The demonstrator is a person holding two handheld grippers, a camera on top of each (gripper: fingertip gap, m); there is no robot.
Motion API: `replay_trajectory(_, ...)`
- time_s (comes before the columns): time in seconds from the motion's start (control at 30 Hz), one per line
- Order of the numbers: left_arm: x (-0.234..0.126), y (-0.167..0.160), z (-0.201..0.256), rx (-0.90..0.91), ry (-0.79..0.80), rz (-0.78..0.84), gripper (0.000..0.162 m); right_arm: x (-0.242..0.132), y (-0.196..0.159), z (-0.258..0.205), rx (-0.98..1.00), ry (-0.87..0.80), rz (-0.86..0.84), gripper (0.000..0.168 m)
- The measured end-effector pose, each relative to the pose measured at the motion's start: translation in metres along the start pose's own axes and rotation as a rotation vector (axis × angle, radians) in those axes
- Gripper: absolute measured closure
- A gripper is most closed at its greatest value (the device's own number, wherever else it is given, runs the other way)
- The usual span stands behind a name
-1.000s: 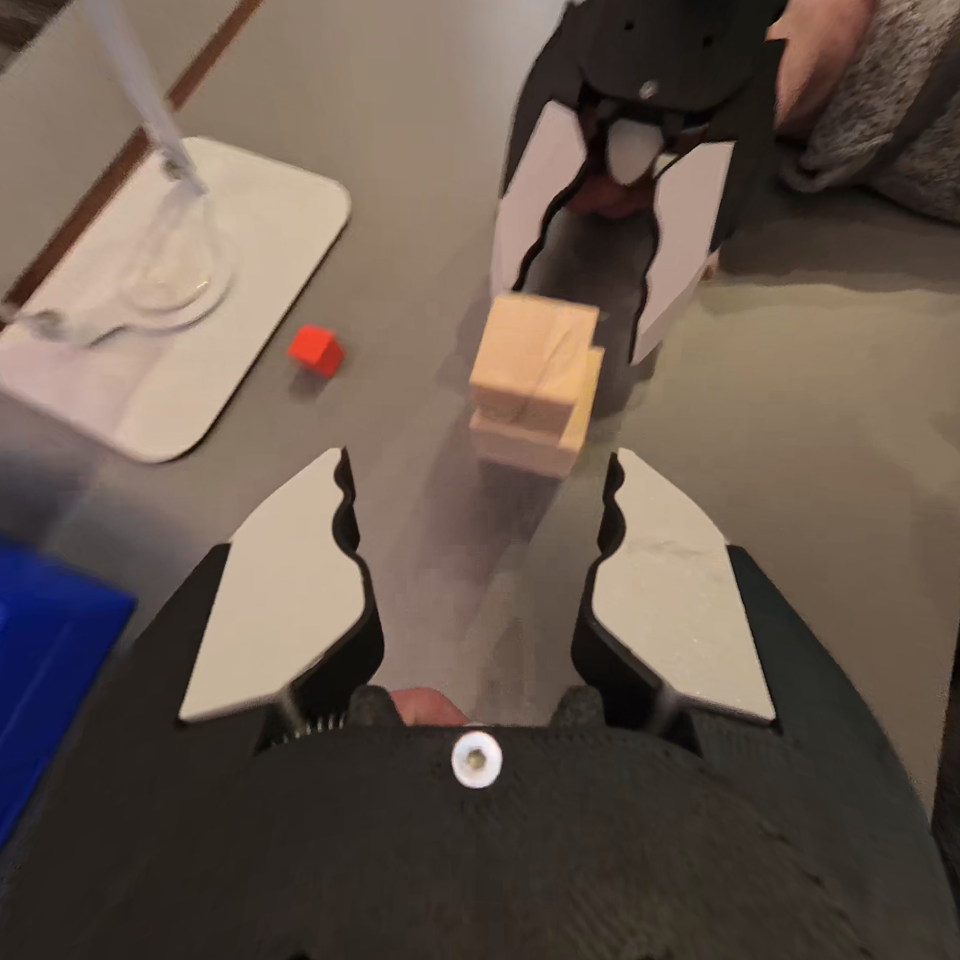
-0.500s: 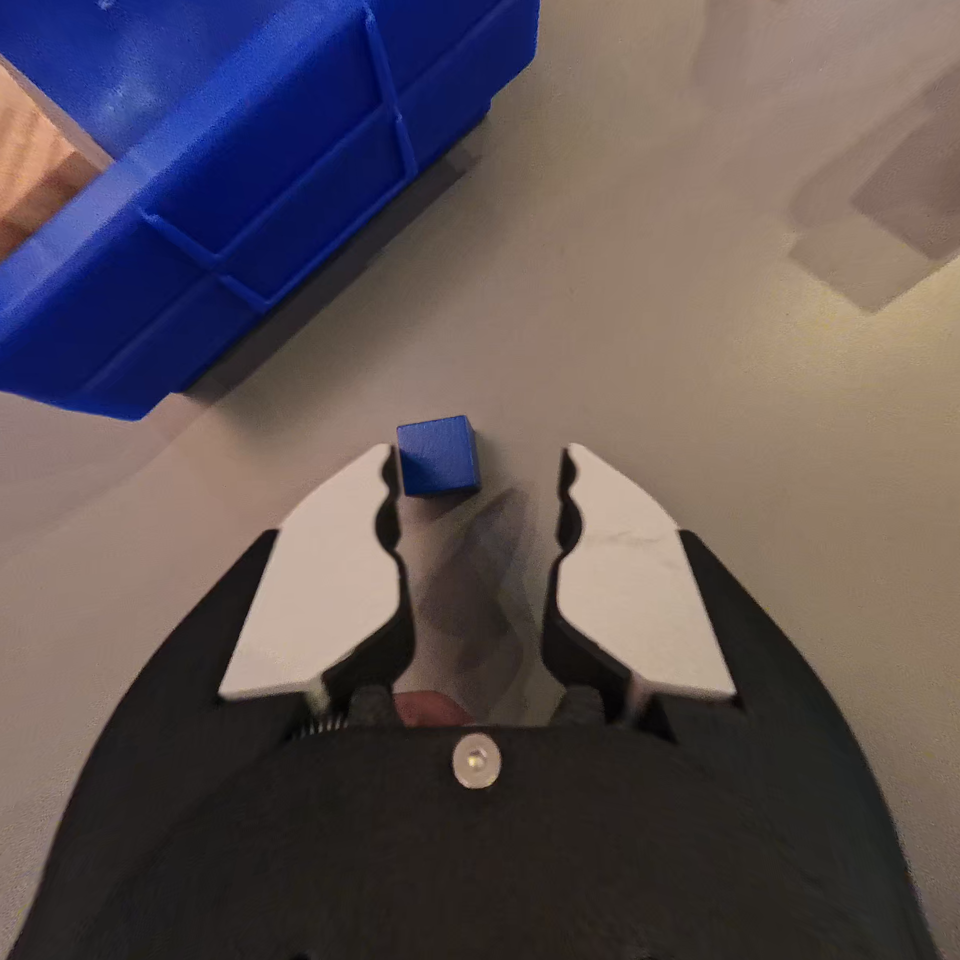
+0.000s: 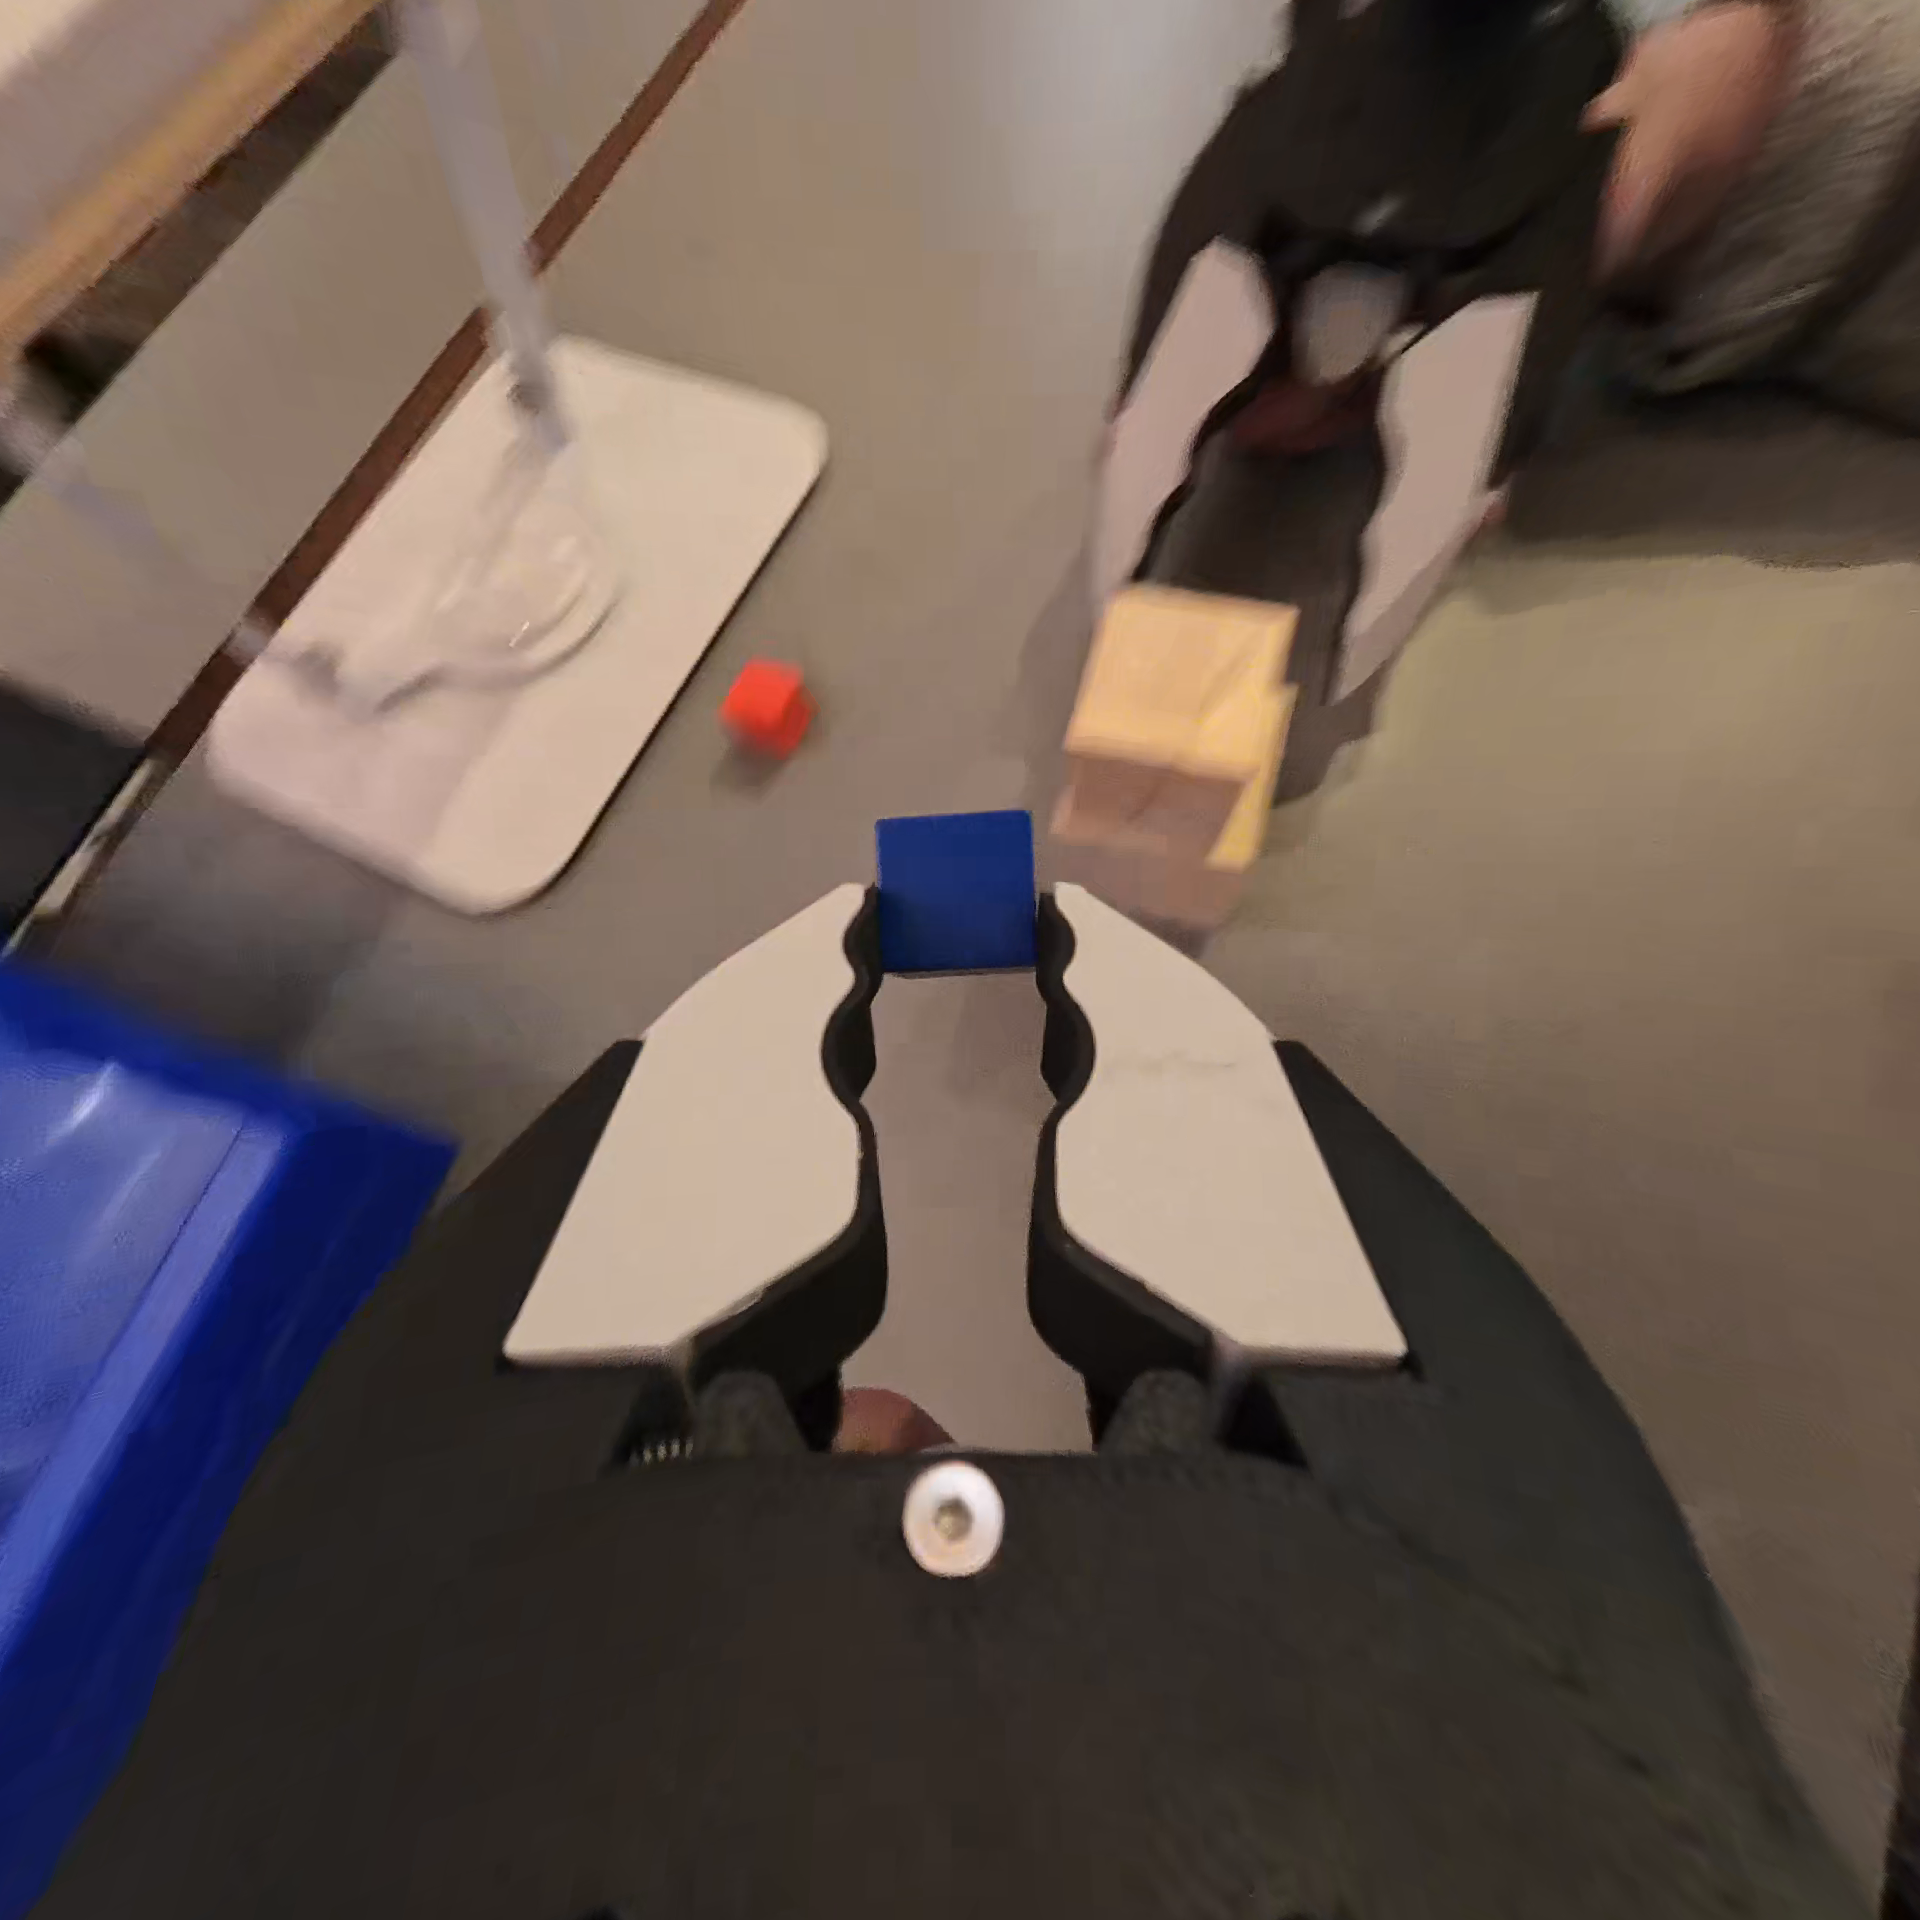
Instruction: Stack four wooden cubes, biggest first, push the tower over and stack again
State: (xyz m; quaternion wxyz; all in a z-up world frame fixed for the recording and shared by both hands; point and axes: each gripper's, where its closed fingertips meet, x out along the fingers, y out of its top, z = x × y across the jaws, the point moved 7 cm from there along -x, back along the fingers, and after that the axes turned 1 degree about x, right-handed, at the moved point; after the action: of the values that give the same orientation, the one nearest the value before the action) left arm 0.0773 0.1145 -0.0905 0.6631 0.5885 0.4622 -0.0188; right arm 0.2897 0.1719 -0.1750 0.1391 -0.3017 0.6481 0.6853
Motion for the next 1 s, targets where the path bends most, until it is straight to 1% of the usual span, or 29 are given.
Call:
replay_trajectory(0.07,0.015,0.026,0.017,0.047,-0.076,0.002,0.134,0.0,0.0,0.0,-0.003,0.001,-0.001,0.1)
replay_trajectory(0.13,0.029,0.039,0.03,0.085,-0.15,-0.053,0.134,0.0,0.0,-0.001,-0.005,0.002,-0.002,0.1)
replay_trajectory(0.2,0.04,0.045,0.033,0.101,-0.175,-0.09,0.134,0.001,0.0,-0.001,-0.009,0.007,-0.008,0.1)
replay_trajectory(0.3,0.05,0.043,0.032,0.099,-0.216,-0.153,0.134,0.002,-0.001,-0.002,-0.017,0.012,-0.019,0.1)
replay_trajectory(0.33,0.051,0.043,0.032,0.085,-0.236,-0.161,0.127,0.002,-0.001,-0.002,-0.019,0.012,-0.019,0.1)
replay_trajectory(0.37,0.052,0.04,0.034,0.092,-0.254,-0.192,0.105,0.002,-0.001,-0.002,-0.02,0.013,-0.019,0.1)
replay_trajectory(0.4,0.053,0.041,0.033,0.107,-0.233,-0.184,0.089,0.002,-0.001,-0.002,-0.019,0.014,-0.018,0.1)
replay_trajectory(0.43,0.051,0.044,0.03,0.117,-0.22,-0.142,0.08,0.002,-0.001,-0.002,-0.018,0.014,-0.018,0.1)
replay_trajectory(0.47,0.047,0.047,0.028,0.114,-0.24,-0.098,0.074,0.002,-0.001,-0.002,-0.018,0.015,-0.017,0.1)
replay_trajectory(0.5,0.042,0.049,0.02,0.11,-0.238,-0.055,0.071,0.001,-0.001,-0.002,-0.017,0.014,-0.015,0.1)
replay_trajectory(0.53,0.037,0.049,0.007,0.111,-0.209,-0.016,0.075,0.001,-0.001,-0.002,-0.015,0.014,-0.012,0.1)
replay_trajectory(0.57,0.033,0.048,-0.009,0.099,-0.19,0.029,0.083,0.001,0.0,-0.002,-0.012,0.013,-0.007,0.1)
replay_trajectory(0.6,0.031,0.046,-0.027,0.047,-0.181,0.088,0.092,0.0,0.0,-0.002,-0.011,0.013,-0.003,0.1)
replay_trajectory(0.63,0.033,0.042,-0.046,-0.01,-0.139,0.125,0.104,0.0,0.0,-0.002,-0.01,0.015,-0.001,0.1)
replay_trajectory(0.67,0.039,0.035,-0.061,-0.014,-0.091,0.107,0.106,0.0,0.0,-0.002,-0.01,0.016,-0.001,0.1)
replay_trajectory(0.73,0.059,0.024,-0.07,0.006,-0.062,0.039,0.114,0.001,0.0,-0.002,-0.009,0.02,-0.005,0.1)
replay_trajectory(0.77,0.071,0.022,-0.07,0.02,-0.06,0.001,0.117,0.001,0.0,-0.002,-0.008,0.022,-0.007,0.1)
replay_trajectory(0.87,0.108,0.015,-0.067,0.167,-0.008,-0.134,0.12,0.0,0.0,-0.001,-0.002,0.027,-0.002,0.101)
replay_trajectory(0.9,0.118,0.014,-0.068,0.192,0.006,-0.165,0.122,0.0,0.0,-0.001,-0.002,0.028,0.0,0.101)
replay_trajectory(1.0,0.141,0.011,-0.066,0.211,-0.022,-0.218,0.127,0.0,0.0,-0.001,-0.003,0.029,0.001,0.101)
